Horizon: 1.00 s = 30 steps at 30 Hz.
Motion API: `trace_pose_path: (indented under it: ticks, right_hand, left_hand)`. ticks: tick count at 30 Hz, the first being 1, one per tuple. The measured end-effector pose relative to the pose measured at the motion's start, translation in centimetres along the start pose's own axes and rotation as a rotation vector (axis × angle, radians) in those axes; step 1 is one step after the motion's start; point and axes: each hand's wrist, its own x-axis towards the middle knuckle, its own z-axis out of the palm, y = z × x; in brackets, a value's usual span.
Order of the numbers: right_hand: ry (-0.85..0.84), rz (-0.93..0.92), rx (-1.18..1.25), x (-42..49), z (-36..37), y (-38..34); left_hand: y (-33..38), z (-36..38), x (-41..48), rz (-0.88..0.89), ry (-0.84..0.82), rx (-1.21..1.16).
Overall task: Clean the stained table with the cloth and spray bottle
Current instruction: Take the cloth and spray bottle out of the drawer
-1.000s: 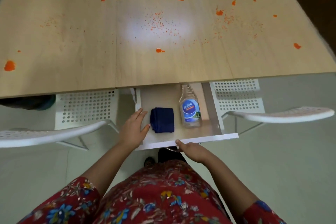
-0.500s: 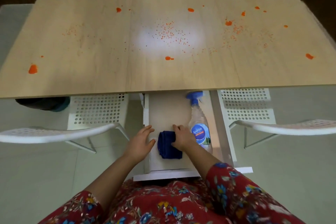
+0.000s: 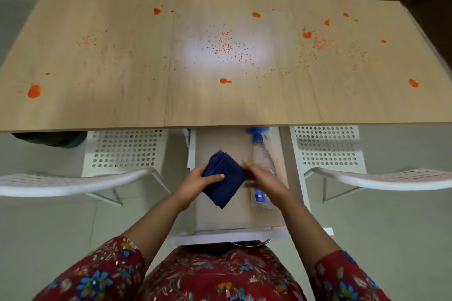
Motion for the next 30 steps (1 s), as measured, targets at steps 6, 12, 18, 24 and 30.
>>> trace_pose_path:
  ticks: [6, 12, 18, 24, 30]
  right_hand:
    - [0.468, 0.307, -0.524, 3.8, -3.4, 3.3]
    - [0.36, 0.278, -0.512, 3.9, -1.9, 3.8]
    - [0.174, 0.108, -0.705, 2.0, -1.5, 2.8]
    - [0.17, -0.056, -0.384, 1.1, -1.8, -2.4]
    - [0.186, -0.354, 0.044, 2.9, 2.3, -12.7]
  left_hand:
    - [0.7, -0.8, 0.0, -0.029, 0.087, -0.194]
    - [2.0, -2.0, -0.9, -0.158, 0.087, -0.444]
    - [4.1, -2.9, -1.1, -0.113, 0.23, -0.504]
    - [7.3, -5.9, -0.4, 0.053, 0.344, -0.585]
    - [10.8, -8.3, 3.0, 0.182, 0.49, -0.592]
